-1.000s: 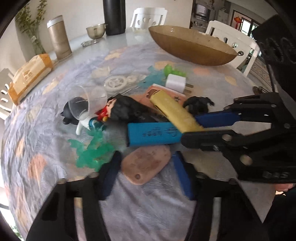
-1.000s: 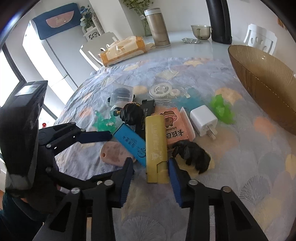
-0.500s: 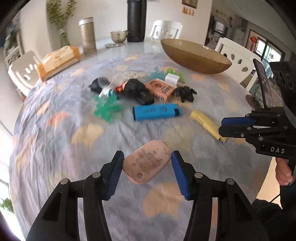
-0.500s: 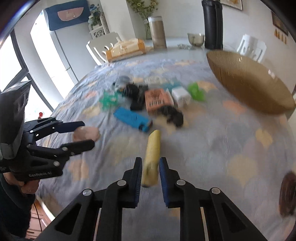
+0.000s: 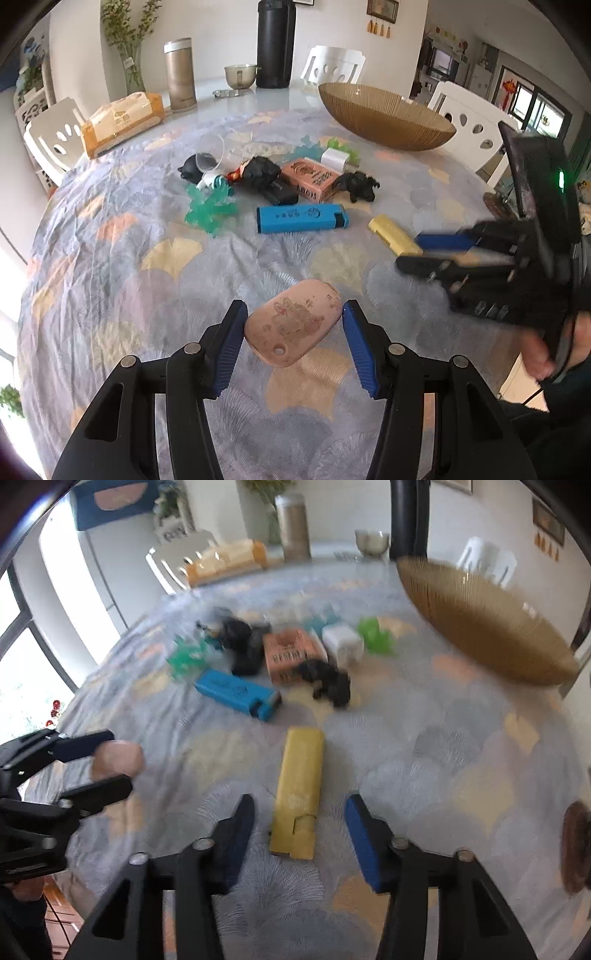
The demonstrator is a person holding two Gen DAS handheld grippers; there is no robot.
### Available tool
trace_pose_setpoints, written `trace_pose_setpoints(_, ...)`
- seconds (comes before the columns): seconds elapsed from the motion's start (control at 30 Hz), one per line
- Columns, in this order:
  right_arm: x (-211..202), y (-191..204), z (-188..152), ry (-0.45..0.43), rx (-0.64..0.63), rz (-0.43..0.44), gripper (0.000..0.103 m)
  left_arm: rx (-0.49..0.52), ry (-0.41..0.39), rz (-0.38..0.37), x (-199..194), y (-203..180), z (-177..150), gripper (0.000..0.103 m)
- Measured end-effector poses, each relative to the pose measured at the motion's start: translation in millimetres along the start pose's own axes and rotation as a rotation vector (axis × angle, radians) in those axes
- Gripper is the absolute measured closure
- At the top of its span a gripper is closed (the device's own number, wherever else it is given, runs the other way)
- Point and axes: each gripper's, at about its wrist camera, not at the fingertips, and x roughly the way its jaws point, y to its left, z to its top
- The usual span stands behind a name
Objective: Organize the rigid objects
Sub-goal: 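Carry the pink soap and yellow lighter in both tools over the amber bowl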
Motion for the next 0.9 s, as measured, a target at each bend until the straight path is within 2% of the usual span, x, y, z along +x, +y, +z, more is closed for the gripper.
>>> trace_pose_setpoints(0.03, 0.0, 9.4, -1.1, -0.016, -0.039, -0.047, 0.076, -0.008, -0.008, -0.006, -0.1, 0.8, 3.1, 0.052)
trace_pose_setpoints(0.1, -1.9, 27.5, -2.9, -0.036, -0.105, -0.099, 0.078, -0.019, -0.026, -0.002, -2.2, 2.1, 8.6, 0.052)
trace_pose_setpoints(0.13, -3.8, 31.3, -4.0, -0.039, -0.112, -0.073, 0.079, -0.028, -0.038, 0.006, -4.6, 3.7, 13.4, 0.052)
trace_pose_setpoints(0.17, -6.6, 32.7, -3.6, -0.035, -0.096, -0.007, 0.079, -0.035, -0.047, 0.013, -7.3, 5.6, 18.0, 0.052)
trace_pose_setpoints(0.23, -12.7, 28.4, -1.3, -0.041, -0.065, 0.046, 0.079, -0.043, -0.067, 0.025, -14.6, 8.8, 28.1, 0.052)
trace_pose_setpoints(0.3, -25.1, 20.4, 3.9, -0.077, -0.042, 0.057, 0.081, -0.039, -0.098, 0.046, -25.1, 11.8, 43.9, 0.052)
trace_pose_setpoints(0.4, -57.1, 0.9, 21.0, -0.164, 0.005, 0.062, 0.092, -0.018, -0.154, 0.07, -41.2, 11.5, 75.4, 0.052)
trace_pose_setpoints(0.47, -81.8, -15.6, 37.5, -0.233, 0.037, 0.039, 0.092, 0.005, -0.203, 0.07, -51.5, 6.9, 104.1, 0.052)
trace_pose_setpoints(0.57, -98.8, -38.0, 58.0, -0.285, 0.057, 0.032, 0.096, 0.042, -0.25, 0.078, -54.0, -1.7, 135.6, 0.052)
trace_pose_setpoints(0.67, -92.3, -57.9, 66.7, -0.261, 0.1, 0.052, 0.096, 0.037, -0.259, 0.06, -47.4, -3.1, 148.1, 0.052)
trace_pose_setpoints(0.83, -70.6, -82.2, 63.8, -0.2, 0.147, 0.118, 0.098, 0.01, -0.223, 0.027, -24.4, -3.6, 148.7, 0.052)
trace_pose_setpoints(0.87, -63.7, -79.6, 62.1, -0.161, 0.132, 0.158, 0.097, 0.015, -0.214, 0.029, -20.2, -3.8, 146.8, 0.052)
trace_pose_setpoints(0.9, -55.9, -77.0, 62.4, -0.131, 0.127, 0.191, 0.089, 0.015, -0.209, 0.027, -18.0, -3.2, 146.5, 0.052)
